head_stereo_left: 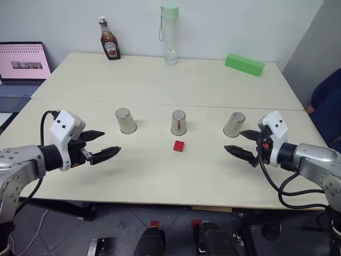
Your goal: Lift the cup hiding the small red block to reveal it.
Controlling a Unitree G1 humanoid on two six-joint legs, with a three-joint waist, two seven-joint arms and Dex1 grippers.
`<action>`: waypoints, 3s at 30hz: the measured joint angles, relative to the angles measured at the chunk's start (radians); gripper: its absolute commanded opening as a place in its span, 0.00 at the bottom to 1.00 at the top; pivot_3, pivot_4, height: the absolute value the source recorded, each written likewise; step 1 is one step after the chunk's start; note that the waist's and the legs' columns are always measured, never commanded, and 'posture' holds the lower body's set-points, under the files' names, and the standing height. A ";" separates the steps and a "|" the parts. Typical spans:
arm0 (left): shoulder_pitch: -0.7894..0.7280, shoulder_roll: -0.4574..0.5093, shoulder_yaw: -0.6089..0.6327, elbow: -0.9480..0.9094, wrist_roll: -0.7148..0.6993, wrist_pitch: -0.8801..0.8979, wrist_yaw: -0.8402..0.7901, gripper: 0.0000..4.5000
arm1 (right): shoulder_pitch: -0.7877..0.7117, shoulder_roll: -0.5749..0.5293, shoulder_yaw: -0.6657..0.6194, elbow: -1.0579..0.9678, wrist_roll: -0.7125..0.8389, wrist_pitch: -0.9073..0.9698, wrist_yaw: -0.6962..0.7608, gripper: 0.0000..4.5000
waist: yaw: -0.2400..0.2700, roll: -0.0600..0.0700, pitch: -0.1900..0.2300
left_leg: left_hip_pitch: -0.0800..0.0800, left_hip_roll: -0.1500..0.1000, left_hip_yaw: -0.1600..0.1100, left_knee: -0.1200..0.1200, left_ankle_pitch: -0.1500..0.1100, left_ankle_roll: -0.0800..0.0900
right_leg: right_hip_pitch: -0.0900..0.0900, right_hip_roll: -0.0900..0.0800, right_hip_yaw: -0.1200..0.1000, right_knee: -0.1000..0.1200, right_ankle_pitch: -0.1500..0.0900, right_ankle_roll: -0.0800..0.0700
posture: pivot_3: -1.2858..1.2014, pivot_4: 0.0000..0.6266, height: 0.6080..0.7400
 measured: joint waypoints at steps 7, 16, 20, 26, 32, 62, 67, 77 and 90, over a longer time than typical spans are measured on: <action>-0.002 0.000 0.000 0.000 0.003 -0.001 0.000 1.00 | 0.000 0.000 0.000 0.000 0.000 -0.001 -0.001 0.99 | 0.000 0.000 0.000 | 0.000 0.000 0.000 0.000 0.000 0.000 | 0.000 0.000 0.000 0.000 0.000 0.000 | 0.52 0.24 1.00; 0.001 0.000 0.000 0.000 0.005 -0.002 -0.004 1.00 | -0.001 0.000 0.000 0.000 0.000 -0.001 -0.002 0.99 | 0.000 0.000 0.000 | 0.000 0.000 0.000 0.000 0.000 0.000 | 0.000 0.000 0.000 0.000 0.000 0.000 | 0.52 0.24 1.00; 0.001 0.002 0.000 0.000 0.005 -0.002 -0.013 1.00 | -0.006 0.000 0.000 0.005 0.000 -0.001 -0.002 0.99 | 0.000 0.000 0.000 | 0.000 0.000 0.000 0.000 0.000 0.000 | 0.000 0.000 0.000 0.000 0.000 0.000 | 0.52 0.24 1.00; 0.001 0.002 0.000 0.000 0.009 -0.002 -0.013 1.00 | -0.005 0.000 0.001 0.009 -0.001 -0.004 -0.002 0.99 | 0.000 0.000 0.000 | 0.000 0.000 0.000 0.000 0.000 0.000 | 0.000 0.000 0.000 0.000 0.000 0.000 | 0.52 0.24 1.00; 0.000 0.008 0.000 0.000 0.009 -0.001 -0.016 1.00 | -0.006 0.001 0.001 0.009 -0.001 -0.004 -0.003 0.99 | 0.000 0.000 0.000 | 0.000 0.000 0.000 0.000 0.000 0.000 | 0.000 0.000 0.000 0.000 0.000 0.000 | 0.52 0.24 1.00; -0.007 0.008 -0.001 0.000 0.010 -0.002 -0.017 1.00 | -0.006 0.001 0.001 0.009 -0.001 -0.004 -0.003 0.99 | 0.000 0.000 0.000 | 0.000 0.000 0.000 0.000 0.000 0.000 | 0.000 0.000 0.000 0.000 0.000 0.001 | 0.52 0.24 1.00; -0.008 0.008 -0.001 0.000 0.010 -0.002 -0.017 1.00 | -0.006 0.001 0.001 0.009 -0.001 -0.004 -0.003 0.99 | 0.000 0.000 0.000 | 0.000 0.000 0.000 0.000 0.000 0.000 | 0.000 0.000 0.000 0.000 0.000 0.001 | 0.52 0.24 1.00; -0.031 0.008 -0.005 0.003 0.015 -0.002 -0.020 1.00 | -0.006 0.001 0.001 0.009 -0.001 -0.004 -0.004 0.99 | 0.000 0.000 0.000 | 0.000 0.000 0.000 0.000 0.000 0.000 | 0.000 0.000 0.000 0.000 0.001 0.001 | 0.52 0.24 1.00; -0.053 0.018 -0.048 0.030 0.029 -0.022 -0.042 1.00 | -0.006 0.004 0.001 0.009 -0.001 -0.004 -0.005 0.99 | 0.000 0.000 0.000 | 0.000 0.000 0.000 0.000 0.000 0.000 | 0.000 0.000 0.000 0.000 0.001 0.002 | 0.52 0.24 1.00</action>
